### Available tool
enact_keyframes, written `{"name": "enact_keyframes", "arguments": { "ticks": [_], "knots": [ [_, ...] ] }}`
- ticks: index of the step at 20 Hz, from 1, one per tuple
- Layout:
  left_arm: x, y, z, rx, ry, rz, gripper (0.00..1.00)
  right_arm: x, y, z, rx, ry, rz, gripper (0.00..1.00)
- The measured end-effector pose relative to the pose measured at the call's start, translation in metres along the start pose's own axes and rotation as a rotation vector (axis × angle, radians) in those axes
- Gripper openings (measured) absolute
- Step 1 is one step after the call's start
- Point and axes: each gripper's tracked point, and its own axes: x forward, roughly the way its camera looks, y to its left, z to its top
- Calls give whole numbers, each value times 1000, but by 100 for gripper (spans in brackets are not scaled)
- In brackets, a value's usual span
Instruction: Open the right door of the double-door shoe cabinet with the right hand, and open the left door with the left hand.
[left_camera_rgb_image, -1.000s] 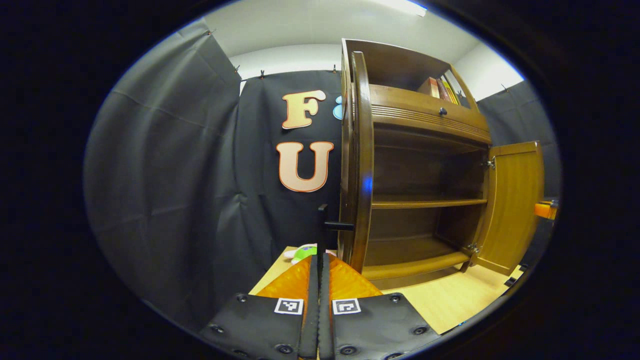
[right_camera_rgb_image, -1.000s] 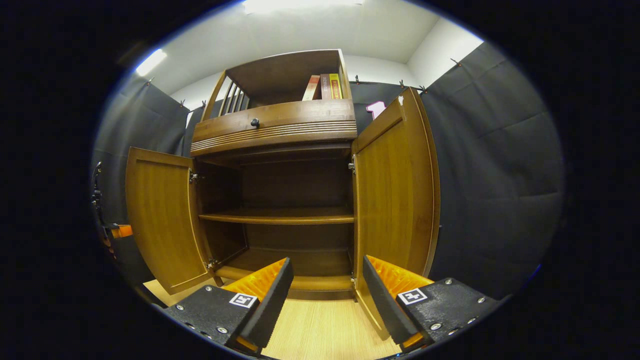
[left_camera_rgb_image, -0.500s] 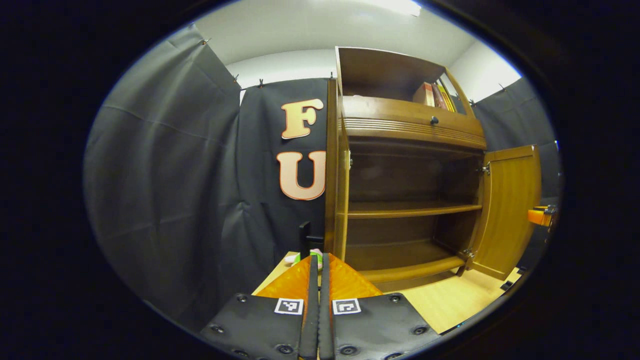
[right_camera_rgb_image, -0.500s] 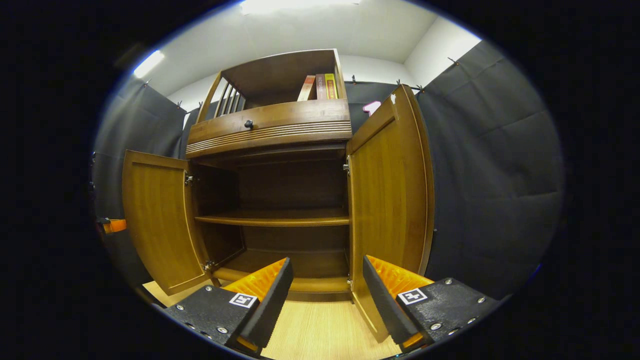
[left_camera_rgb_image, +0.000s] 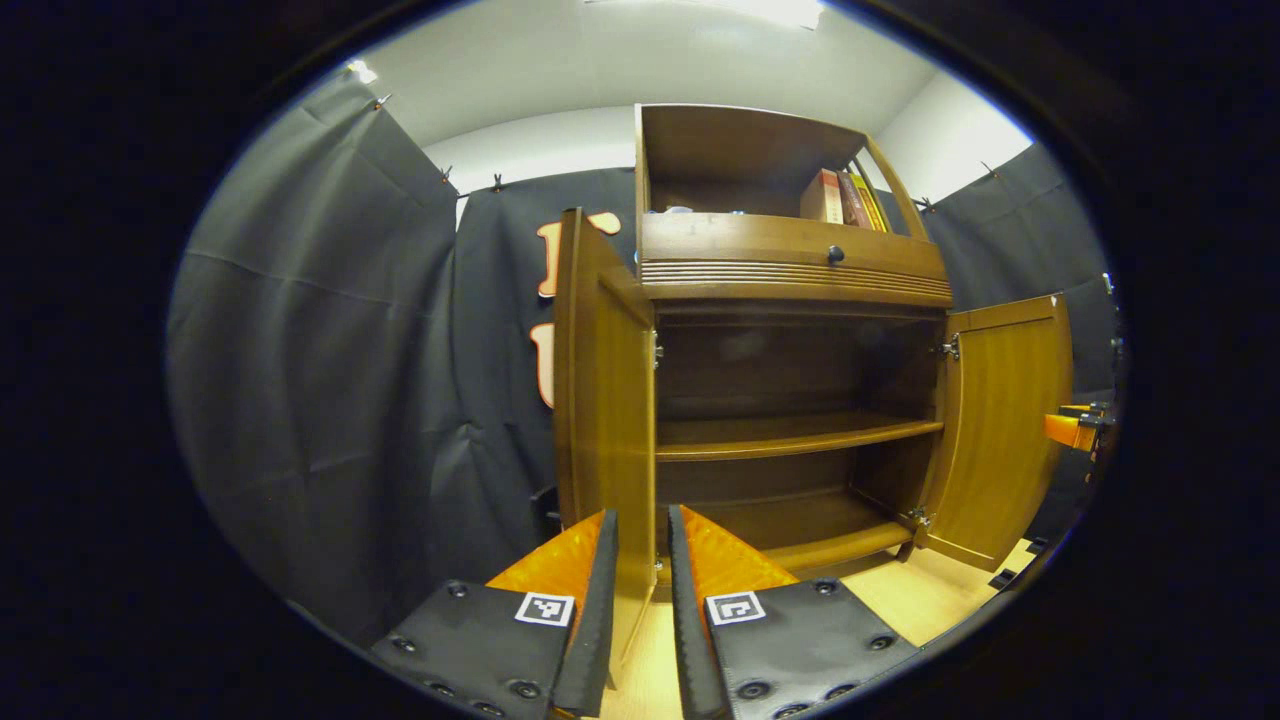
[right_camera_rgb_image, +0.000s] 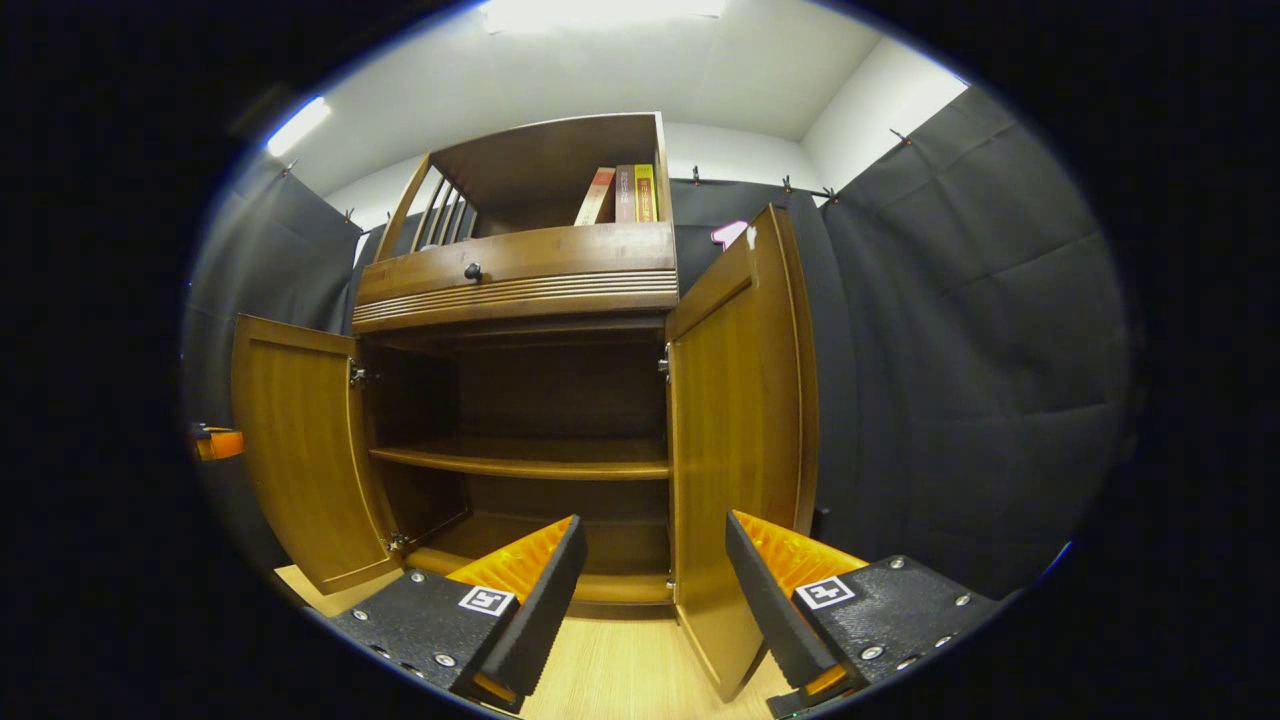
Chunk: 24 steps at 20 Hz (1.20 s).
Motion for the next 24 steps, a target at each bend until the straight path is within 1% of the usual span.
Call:
{"name": "enact_keyframes", "arguments": {
  "ticks": [1, 2, 4, 7, 9, 10, 13, 16, 17, 19, 20, 24],
  "knots": [
    [2, -2, 2, 10, -7, 9, 35, 0, -2, 5, -3, -8, -2, 87],
    [3, -7, 7, 17, -16, 9, 40, 0, -4, 7, -6, -13, -3, 87],
    [2, -17, 16, 26, -31, 16, 59, -1, -9, 11, -9, -20, -8, 87],
    [5, -30, 21, 15, -33, -4, 84, -1, -12, 14, 1, -22, -3, 87],
    [7, -35, 21, -3, -27, -6, 88, -1, -12, 15, 11, -21, 5, 87],
    [8, -35, 21, -2, -26, 1, 90, -2, -12, 17, 10, -24, 5, 87],
    [11, -41, 22, -1, -29, -8, 96, -4, -10, 18, 4, -28, 11, 87],
    [11, -46, 24, 7, -34, -17, 99, -3, -5, 18, 6, -27, 23, 87],
    [10, -47, 25, 12, -36, -19, 96, -3, -4, 18, 5, -28, 26, 87],
    [9, -48, 27, 21, -43, -22, 96, -3, -1, 19, 1, -29, 32, 87],
    [8, -49, 27, 23, -47, -23, 99, -3, 1, 19, 1, -30, 34, 87],
    [8, -47, 27, 25, -47, -20, 97, -2, 6, 19, 2, -31, 46, 87]
  ]
}}
